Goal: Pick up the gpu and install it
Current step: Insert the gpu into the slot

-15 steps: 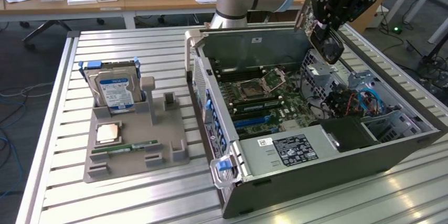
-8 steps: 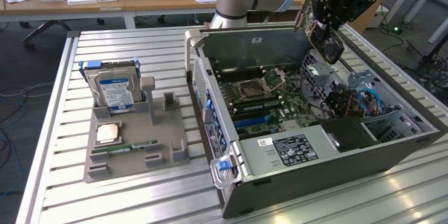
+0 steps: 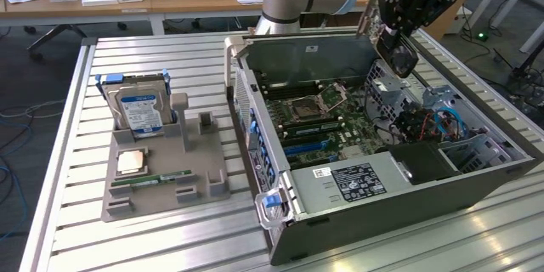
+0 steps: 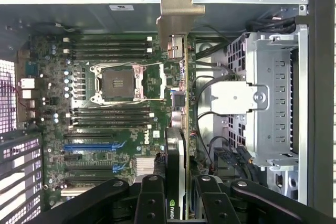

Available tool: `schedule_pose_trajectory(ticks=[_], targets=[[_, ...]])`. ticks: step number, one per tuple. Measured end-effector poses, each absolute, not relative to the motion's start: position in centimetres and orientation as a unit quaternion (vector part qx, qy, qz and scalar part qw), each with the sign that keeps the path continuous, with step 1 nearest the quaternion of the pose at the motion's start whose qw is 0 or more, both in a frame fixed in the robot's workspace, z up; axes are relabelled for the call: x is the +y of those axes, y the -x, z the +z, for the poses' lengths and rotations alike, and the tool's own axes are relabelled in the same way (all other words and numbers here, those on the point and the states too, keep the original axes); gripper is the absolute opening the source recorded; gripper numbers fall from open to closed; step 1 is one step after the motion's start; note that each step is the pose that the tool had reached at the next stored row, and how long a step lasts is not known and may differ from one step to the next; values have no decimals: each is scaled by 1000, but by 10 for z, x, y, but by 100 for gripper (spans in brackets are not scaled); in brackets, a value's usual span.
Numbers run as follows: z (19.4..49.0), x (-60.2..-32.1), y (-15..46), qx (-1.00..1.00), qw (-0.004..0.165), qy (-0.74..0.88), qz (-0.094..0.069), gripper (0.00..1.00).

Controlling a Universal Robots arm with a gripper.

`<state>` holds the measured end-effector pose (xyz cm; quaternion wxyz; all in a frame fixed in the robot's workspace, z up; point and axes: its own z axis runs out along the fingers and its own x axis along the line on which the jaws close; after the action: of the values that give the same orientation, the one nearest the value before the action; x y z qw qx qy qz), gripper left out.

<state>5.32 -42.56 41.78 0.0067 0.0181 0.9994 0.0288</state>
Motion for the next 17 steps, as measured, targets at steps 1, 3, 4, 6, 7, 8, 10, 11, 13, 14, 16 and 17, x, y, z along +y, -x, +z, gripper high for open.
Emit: schedule_pose_trajectory(ticks=[1, 3, 4, 6, 7, 8, 10, 11, 13, 14, 16, 17], targets=[[418, -426, -53, 999, 7, -14, 29, 27], [418, -426, -53, 1000, 6, -5, 29, 27], [418, -426, -53, 1000, 6, 1, 29, 27], [418, -426, -53, 999, 6, 12, 29, 27], [418, -426, -53, 999, 6, 18, 29, 27], [418, -426, -53, 999, 5, 23, 29, 27], [418, -426, -52, 999, 5, 35, 29, 27], [418, -426, -52, 999, 5, 41, 29, 27], [418, -426, -52, 998, 5, 52, 29, 27], [418, -426, -52, 998, 5, 57, 29, 27], [418, -426, -52, 997, 4, 68, 29, 27], [418, -426, -52, 997, 4, 73, 29, 27]])
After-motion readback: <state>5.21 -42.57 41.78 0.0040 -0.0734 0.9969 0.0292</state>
